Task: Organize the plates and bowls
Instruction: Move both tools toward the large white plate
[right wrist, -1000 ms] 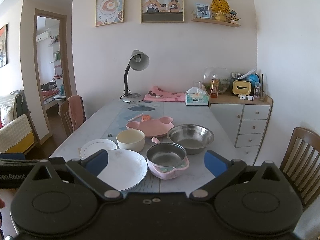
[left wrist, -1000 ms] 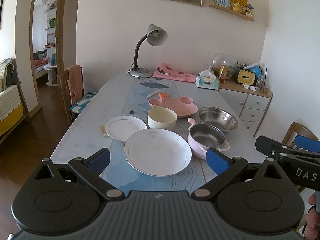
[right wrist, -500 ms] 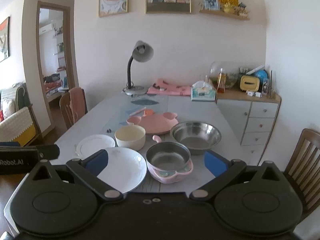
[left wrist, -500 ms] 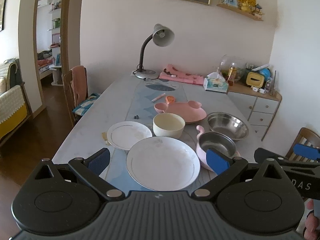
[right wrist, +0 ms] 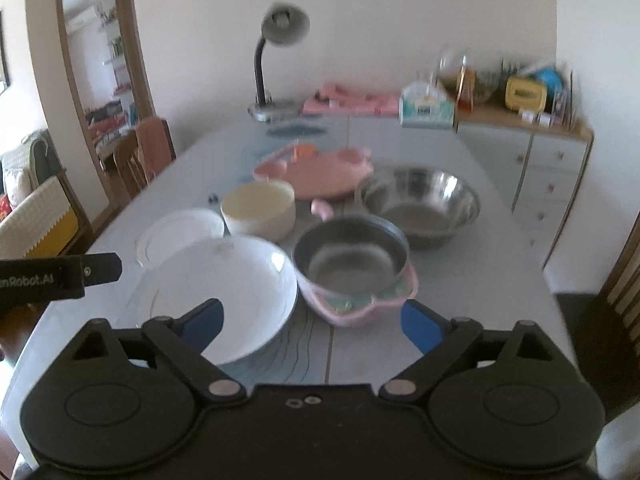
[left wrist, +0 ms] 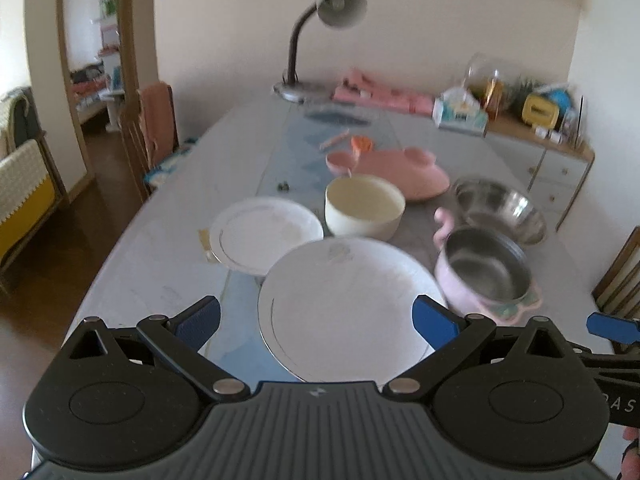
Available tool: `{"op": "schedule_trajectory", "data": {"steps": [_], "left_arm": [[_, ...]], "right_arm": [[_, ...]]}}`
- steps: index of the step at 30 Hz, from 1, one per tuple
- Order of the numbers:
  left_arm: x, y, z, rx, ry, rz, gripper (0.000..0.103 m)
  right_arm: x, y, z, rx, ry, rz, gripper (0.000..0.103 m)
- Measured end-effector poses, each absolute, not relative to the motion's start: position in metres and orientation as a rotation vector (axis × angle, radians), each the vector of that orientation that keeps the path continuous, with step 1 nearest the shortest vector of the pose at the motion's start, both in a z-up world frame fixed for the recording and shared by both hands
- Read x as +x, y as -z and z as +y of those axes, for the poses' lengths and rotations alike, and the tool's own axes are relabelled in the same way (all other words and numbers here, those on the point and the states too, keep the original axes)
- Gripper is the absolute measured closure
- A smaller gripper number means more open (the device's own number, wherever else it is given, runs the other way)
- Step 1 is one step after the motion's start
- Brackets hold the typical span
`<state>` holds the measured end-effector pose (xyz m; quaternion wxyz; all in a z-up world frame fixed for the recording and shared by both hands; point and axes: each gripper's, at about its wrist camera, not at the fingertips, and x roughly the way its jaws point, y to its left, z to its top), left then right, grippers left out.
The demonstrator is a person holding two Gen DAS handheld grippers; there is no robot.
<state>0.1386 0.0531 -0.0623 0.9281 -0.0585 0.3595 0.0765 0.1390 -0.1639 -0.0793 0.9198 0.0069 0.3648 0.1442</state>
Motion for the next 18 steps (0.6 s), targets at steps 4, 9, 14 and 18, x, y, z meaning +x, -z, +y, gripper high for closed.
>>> {"op": "schedule_trajectory", "data": {"steps": [4, 9, 14, 18], "left_arm": [[0.163, 0.082, 0.069, -0.128, -0.169, 0.787, 0.001], [0.197, 0.101, 0.088, -0.133, -0.180, 0.858, 0.016], [0.231, 0.121, 0.106, -0.182, -0.167, 0.939, 0.033], [0.250, 0.136, 0.114, -0.189, -0.167, 0.995, 0.051]], "right_arm": [[0.157, 0.101, -0.157, 0.051, -0.306, 0.828, 0.019], [0.178, 0.123, -0.144, 0.102, -0.324, 0.914, 0.026], [0.199, 0.140, -0.135, 0.147, -0.323, 0.990, 0.036], [0.209, 0.151, -0.134, 0.179, -0.293, 1.048, 0.050]]}}
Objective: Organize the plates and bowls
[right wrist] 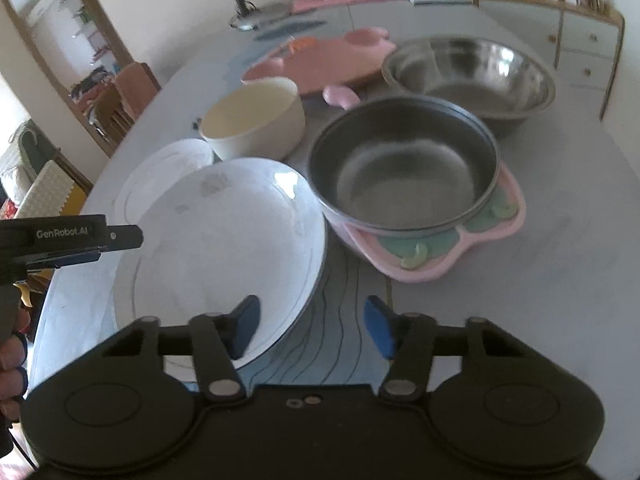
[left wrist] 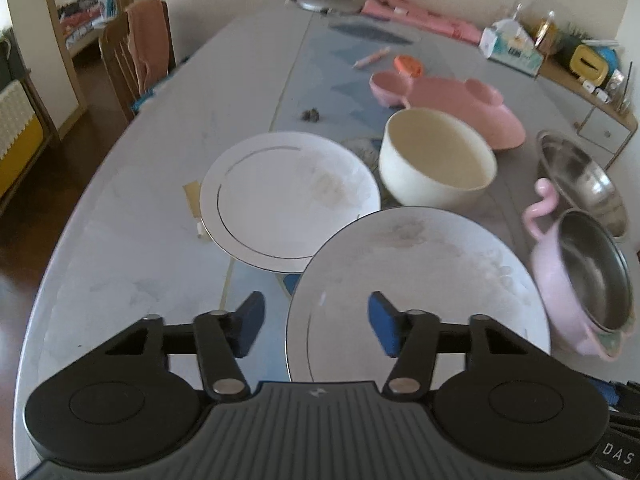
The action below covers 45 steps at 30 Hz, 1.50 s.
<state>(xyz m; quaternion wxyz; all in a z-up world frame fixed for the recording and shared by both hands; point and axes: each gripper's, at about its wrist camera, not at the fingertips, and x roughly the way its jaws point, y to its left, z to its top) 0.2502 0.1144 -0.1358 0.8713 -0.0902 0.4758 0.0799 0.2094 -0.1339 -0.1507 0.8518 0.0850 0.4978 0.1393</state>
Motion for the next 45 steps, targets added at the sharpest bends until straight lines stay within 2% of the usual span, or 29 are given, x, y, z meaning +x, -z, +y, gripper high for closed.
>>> {"op": "schedule_trajectory", "data": {"steps": [3, 6, 7, 14, 18, 21, 34, 45], "left_arm": [[0.258, 0.143, 0.122, -0.212, -0.173, 1.023, 0.062], [0.261, 0.148, 0.126, -0.227, -0.173, 1.039, 0.066], [0.263, 0.149, 0.127, -0.231, -0.171, 1.043, 0.070], [0.272, 0.153, 0.130, -0.255, -0.155, 1.057, 0.078], [0.274, 0.156, 0.134, -0.287, -0.161, 1.071, 0.083], [0.275, 0.155, 0.137, -0.306, -0.159, 1.072, 0.084], [0.263, 0.154, 0.137, -0.317, -0.167, 1.068, 0.088], [0.203, 0.151, 0.132, -0.338, -0.192, 1.082, 0.090]], "right_arm": [[0.215, 0.155, -0.134, 0.205, -0.281, 1.072, 0.058], [0.220, 0.159, -0.132, 0.216, -0.275, 1.088, 0.063], [0.221, 0.160, -0.133, 0.221, -0.271, 1.093, 0.065], [0.228, 0.165, -0.135, 0.266, -0.269, 1.126, 0.074], [0.229, 0.165, -0.136, 0.286, -0.282, 1.134, 0.083], [0.234, 0.163, -0.131, 0.286, -0.293, 1.137, 0.089], [0.232, 0.157, -0.126, 0.222, -0.340, 1.119, 0.091], [0.202, 0.151, -0.138, 0.175, -0.431, 1.160, 0.091]]}}
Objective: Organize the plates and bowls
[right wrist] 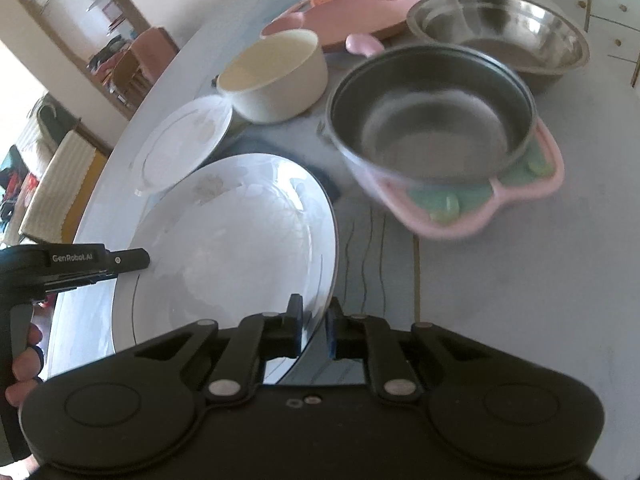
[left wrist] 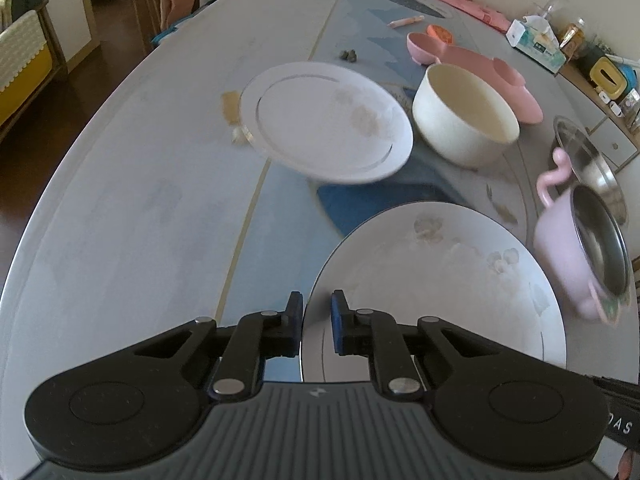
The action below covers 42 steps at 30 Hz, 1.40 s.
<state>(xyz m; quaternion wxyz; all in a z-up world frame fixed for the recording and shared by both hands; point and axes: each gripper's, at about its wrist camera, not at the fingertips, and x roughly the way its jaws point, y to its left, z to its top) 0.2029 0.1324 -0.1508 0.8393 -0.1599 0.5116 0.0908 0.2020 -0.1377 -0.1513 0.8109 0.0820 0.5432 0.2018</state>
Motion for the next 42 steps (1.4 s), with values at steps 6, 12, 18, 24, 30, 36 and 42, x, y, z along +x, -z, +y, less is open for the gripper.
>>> {"op": "schedule_trajectory", "data": {"steps": [6, 12, 18, 24, 30, 36, 42], "left_arm": [[0.156, 0.147, 0.131, -0.328, -0.226, 1.074, 0.090], [0.110, 0.148, 0.133, -0.332, -0.251, 1.073, 0.091], [0.075, 0.149, 0.133, -0.336, -0.262, 1.080, 0.091], [0.061, 0.142, 0.129, -0.297, -0.258, 1.057, 0.091], [0.061, 0.142, 0.127, -0.273, -0.251, 1.050, 0.092], [0.062, 0.137, 0.131, -0.269, -0.251, 1.037, 0.091], [0.065, 0.122, 0.135, -0.251, -0.259, 0.996, 0.091]], "right_arm": [[0.172, 0.148, -0.141, 0.144, -0.508, 1.182, 0.091], [0.144, 0.149, -0.136, 0.116, -0.553, 1.201, 0.091], [0.118, 0.151, -0.131, 0.074, -0.576, 1.214, 0.091], [0.105, 0.155, -0.129, 0.073, -0.574, 1.245, 0.091], [0.104, 0.157, -0.132, 0.100, -0.556, 1.265, 0.090], [0.106, 0.147, -0.136, 0.061, -0.524, 1.239, 0.080], [0.115, 0.126, -0.143, -0.009, -0.505, 1.156, 0.074]]}}
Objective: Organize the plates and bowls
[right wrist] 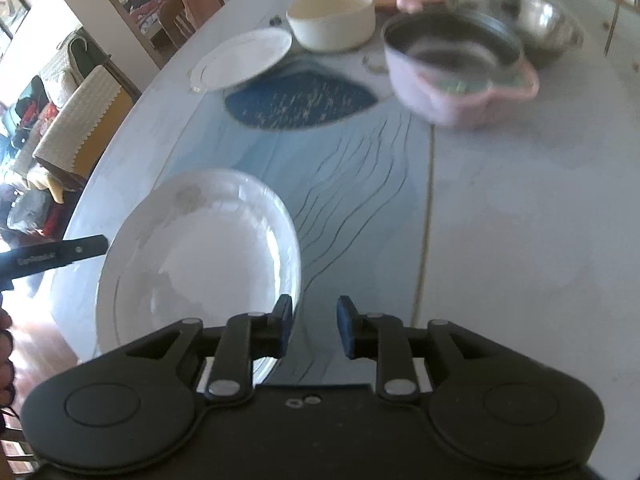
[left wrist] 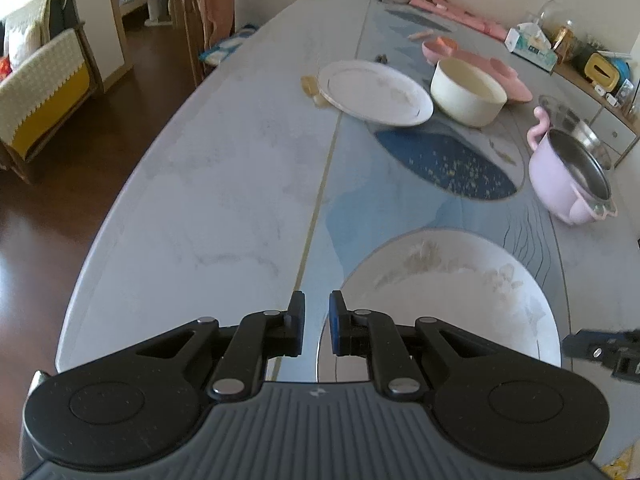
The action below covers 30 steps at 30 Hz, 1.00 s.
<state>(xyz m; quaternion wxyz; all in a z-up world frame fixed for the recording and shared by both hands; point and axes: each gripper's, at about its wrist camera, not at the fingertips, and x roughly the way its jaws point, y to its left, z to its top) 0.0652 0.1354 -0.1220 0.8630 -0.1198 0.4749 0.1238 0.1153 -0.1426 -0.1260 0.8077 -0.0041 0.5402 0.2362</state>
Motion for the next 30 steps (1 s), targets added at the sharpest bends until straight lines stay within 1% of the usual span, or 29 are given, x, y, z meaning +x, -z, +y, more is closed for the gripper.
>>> {"op": "schedule_trajectory", "data": {"steps": [3, 11, 15, 20, 21, 23, 24, 25, 27, 28, 30], "left_arm": [[0.071, 0.113, 0.135, -0.230, -0.253, 0.979, 0.091], [0.092, 0.092, 0.135, -0.220, -0.241, 0.934, 0.091], [0.107, 0.084, 0.136, -0.227, -0.232, 0.921, 0.091], [0.126, 0.072, 0.134, -0.218, -0.221, 0.894, 0.090], [0.129, 0.070, 0.134, -0.218, -0.218, 0.888, 0.088], [0.135, 0.065, 0.133, -0.215, -0.215, 0.874, 0.079], [0.138, 0.063, 0.132, -0.213, -0.216, 0.863, 0.068], [0.140, 0.060, 0.132, -0.210, -0.217, 0.850, 0.051], [0.144, 0.053, 0.131, -0.195, -0.227, 0.818, 0.032], [0.146, 0.050, 0.130, -0.186, -0.231, 0.804, 0.030], [0.153, 0.046, 0.131, -0.175, -0.226, 0.796, 0.030]], "right_arm": [[0.122, 0.113, -0.142, -0.042, -0.503, 1.110, 0.068], [0.142, 0.086, -0.137, -0.092, -0.502, 1.033, 0.062], [0.152, 0.079, -0.130, -0.111, -0.512, 1.004, 0.054], [0.165, 0.070, -0.121, -0.129, -0.527, 0.977, 0.051], [0.167, 0.068, -0.120, -0.132, -0.529, 0.972, 0.049], [0.172, 0.065, -0.117, -0.138, -0.533, 0.963, 0.047], [0.175, 0.064, -0.116, -0.138, -0.537, 0.957, 0.046], [0.177, 0.063, -0.114, -0.140, -0.540, 0.953, 0.044], [0.181, 0.060, -0.111, -0.147, -0.546, 0.943, 0.042], [0.184, 0.058, -0.110, -0.147, -0.549, 0.938, 0.040], [0.188, 0.055, -0.106, -0.146, -0.555, 0.930, 0.038]]}}
